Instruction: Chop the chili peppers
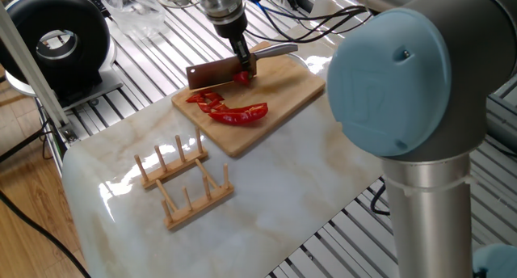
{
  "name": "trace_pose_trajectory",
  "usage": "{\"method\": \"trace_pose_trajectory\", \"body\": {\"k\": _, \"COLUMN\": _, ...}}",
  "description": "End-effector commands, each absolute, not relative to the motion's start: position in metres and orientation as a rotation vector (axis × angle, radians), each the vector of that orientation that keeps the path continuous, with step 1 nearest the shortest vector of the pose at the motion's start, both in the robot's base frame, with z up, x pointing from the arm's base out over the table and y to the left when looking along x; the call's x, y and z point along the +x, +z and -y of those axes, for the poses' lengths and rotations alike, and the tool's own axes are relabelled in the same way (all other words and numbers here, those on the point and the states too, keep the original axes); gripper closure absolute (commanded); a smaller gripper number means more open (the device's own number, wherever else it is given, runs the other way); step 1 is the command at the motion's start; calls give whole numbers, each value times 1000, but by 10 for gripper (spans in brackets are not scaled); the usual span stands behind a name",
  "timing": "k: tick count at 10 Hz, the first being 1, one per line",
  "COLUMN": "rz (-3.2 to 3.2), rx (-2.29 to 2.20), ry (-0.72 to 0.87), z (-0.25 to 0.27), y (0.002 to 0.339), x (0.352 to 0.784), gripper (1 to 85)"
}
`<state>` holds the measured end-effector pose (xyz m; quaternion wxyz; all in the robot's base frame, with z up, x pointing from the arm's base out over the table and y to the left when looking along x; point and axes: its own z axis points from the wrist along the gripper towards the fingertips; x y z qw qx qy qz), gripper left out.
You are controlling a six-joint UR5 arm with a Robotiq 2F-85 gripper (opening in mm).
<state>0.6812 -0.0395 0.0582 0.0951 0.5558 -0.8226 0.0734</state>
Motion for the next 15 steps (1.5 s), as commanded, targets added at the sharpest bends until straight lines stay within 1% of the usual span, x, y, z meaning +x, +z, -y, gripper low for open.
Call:
{"method": "trace_pose_trajectory", "body": {"k": 1, "rz": 2471, "rx": 1663, "ry": 176, "z": 36, "y": 58, "x": 679, "gripper": 843}}
{"method": "trace_pose_trajectory", "body": {"k": 3, "rz": 2471, "rx": 1645, "ry": 173, "z": 26, "y": 70, "x": 680, "gripper": 843}}
{"method": "trace_pose_trajectory", "body": {"k": 4, "rz": 2488, "rx": 1641, "ry": 135, "z": 19, "y": 67, "x": 680, "gripper": 843}}
{"method": "trace_pose_trajectory", "body": {"k": 5, "rz": 2514, "rx": 1653, "ry": 82, "z": 15, "y": 55, "x": 679, "gripper": 843}}
{"method": "trace_pose_trajectory", "body": {"k": 6, "rz": 2520, "rx": 1652, "ry": 81, "z": 16, "y": 48, "x": 680, "gripper": 843}}
{"method": "trace_pose_trajectory", "body": {"k": 7, "rz": 2514, "rx": 1647, "ry": 96, "z": 17, "y": 46, "x": 680, "gripper": 843}}
{"method": "trace_pose_trajectory", "body": {"k": 9, "rz": 2481, "rx": 1592, "ry": 216, "z": 9, "y": 69, "x": 688, "gripper": 843}}
{"method": "trace_pose_trajectory", "body": {"k": 10, "rz": 2480, "rx": 1577, "ry": 236, "z": 0, "y": 75, "x": 692, "gripper": 843}}
{"method": "trace_pose_trajectory", "body": {"k": 11, "rz": 2493, "rx": 1572, "ry": 219, "z": -5, "y": 72, "x": 692, "gripper": 843}}
{"method": "trace_pose_trajectory", "body": {"k": 12, "rz": 2519, "rx": 1596, "ry": 162, "z": -3, "y": 53, "x": 692, "gripper": 843}}
{"method": "trace_pose_trajectory", "body": {"k": 13, "rz": 2517, "rx": 1594, "ry": 173, "z": 5, "y": 45, "x": 692, "gripper": 843}}
{"method": "trace_pose_trajectory", "body": {"k": 14, "rz": 2511, "rx": 1589, "ry": 188, "z": 9, "y": 44, "x": 691, "gripper": 843}}
{"method": "trace_pose_trajectory", "body": {"k": 15, "rz": 2477, "rx": 1572, "ry": 253, "z": 12, "y": 57, "x": 694, "gripper": 843}}
